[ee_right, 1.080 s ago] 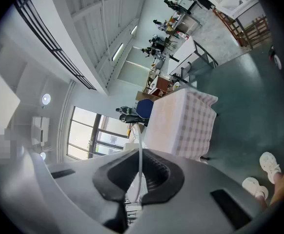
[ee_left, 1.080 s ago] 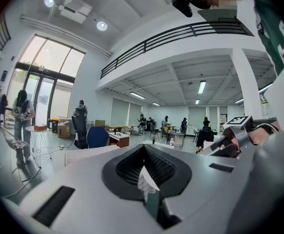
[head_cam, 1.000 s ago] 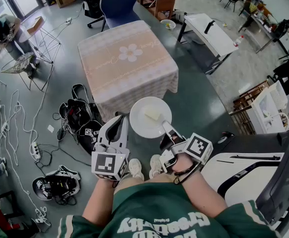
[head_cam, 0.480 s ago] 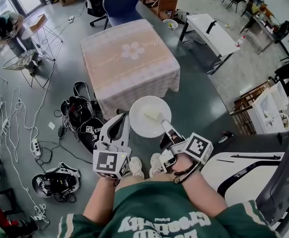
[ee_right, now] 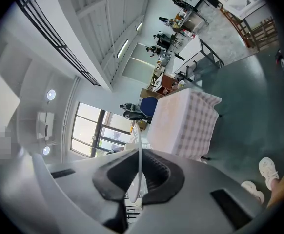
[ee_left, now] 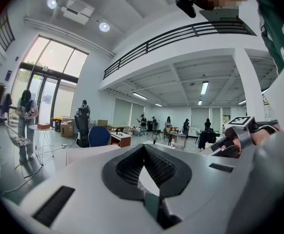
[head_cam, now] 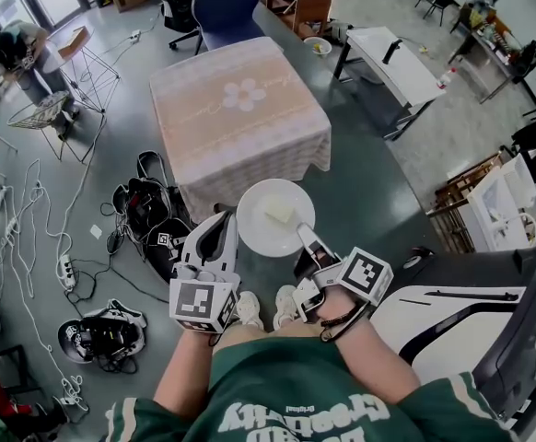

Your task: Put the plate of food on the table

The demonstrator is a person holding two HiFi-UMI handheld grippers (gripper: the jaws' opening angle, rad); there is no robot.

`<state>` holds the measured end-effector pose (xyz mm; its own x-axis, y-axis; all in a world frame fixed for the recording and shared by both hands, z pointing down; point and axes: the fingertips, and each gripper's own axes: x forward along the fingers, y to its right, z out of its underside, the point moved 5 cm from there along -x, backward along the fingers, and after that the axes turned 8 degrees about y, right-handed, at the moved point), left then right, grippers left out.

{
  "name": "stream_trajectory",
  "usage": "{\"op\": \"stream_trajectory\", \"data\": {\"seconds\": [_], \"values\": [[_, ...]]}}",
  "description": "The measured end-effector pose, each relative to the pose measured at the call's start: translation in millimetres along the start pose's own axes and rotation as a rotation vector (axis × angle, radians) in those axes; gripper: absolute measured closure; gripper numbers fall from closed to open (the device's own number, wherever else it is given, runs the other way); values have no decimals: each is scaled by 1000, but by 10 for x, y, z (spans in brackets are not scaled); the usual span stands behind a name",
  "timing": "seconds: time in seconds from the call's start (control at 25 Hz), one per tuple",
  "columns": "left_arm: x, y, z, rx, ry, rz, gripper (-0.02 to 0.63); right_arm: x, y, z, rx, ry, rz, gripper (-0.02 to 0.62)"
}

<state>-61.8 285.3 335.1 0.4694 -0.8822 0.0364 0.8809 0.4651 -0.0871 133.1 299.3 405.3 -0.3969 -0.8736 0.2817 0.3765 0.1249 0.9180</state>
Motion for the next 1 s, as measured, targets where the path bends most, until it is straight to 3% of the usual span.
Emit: {"op": "stream_trajectory", "data": {"seconds": [0.4,1.0], "values": [[203,279,27,12,4,-49,597,11,98,-239,6,-46,-72,574],[342,435,64,25,1,-119,597,-11,220,-525,1,-80,-66,574]]}}
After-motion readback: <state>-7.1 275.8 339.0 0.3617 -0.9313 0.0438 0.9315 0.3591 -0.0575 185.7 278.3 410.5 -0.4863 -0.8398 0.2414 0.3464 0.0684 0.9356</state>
